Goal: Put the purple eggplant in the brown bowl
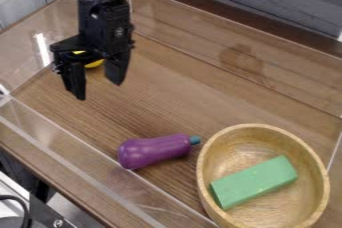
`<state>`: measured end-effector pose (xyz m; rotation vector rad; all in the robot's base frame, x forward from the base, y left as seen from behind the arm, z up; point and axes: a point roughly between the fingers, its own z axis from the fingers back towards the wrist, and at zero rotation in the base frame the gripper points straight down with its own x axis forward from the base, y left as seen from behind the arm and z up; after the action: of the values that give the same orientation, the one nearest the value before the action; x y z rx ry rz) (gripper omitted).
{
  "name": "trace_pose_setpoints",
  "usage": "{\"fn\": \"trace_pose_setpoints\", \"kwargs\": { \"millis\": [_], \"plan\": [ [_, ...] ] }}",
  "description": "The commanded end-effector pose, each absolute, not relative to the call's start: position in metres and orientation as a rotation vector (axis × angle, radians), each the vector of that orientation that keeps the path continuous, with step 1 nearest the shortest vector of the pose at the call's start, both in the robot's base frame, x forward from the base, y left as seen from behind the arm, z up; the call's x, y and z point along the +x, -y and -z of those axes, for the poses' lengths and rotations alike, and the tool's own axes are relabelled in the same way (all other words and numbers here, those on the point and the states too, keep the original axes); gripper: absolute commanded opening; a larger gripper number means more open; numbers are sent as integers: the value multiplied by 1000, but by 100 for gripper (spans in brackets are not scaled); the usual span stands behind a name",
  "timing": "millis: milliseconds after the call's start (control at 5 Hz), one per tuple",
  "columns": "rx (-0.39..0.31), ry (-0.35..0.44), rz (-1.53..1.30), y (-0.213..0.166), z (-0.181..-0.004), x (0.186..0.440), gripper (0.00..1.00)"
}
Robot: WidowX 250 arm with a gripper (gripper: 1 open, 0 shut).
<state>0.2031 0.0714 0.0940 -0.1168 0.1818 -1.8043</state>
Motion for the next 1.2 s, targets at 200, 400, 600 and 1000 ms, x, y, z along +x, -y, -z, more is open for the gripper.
{"fn": "trace_pose_setpoints", "kwargs": {
  "millis": [200, 400, 600, 1000],
  "plan": [
    [-103, -150, 2063, -33, -102, 194, 100],
    [-123, -108, 2060, -23, -96, 188, 100],
    [-129, -66, 2041, -18, -86, 185, 100],
    [-119, 0, 2038, -10, -61, 181, 100]
  ]
}}
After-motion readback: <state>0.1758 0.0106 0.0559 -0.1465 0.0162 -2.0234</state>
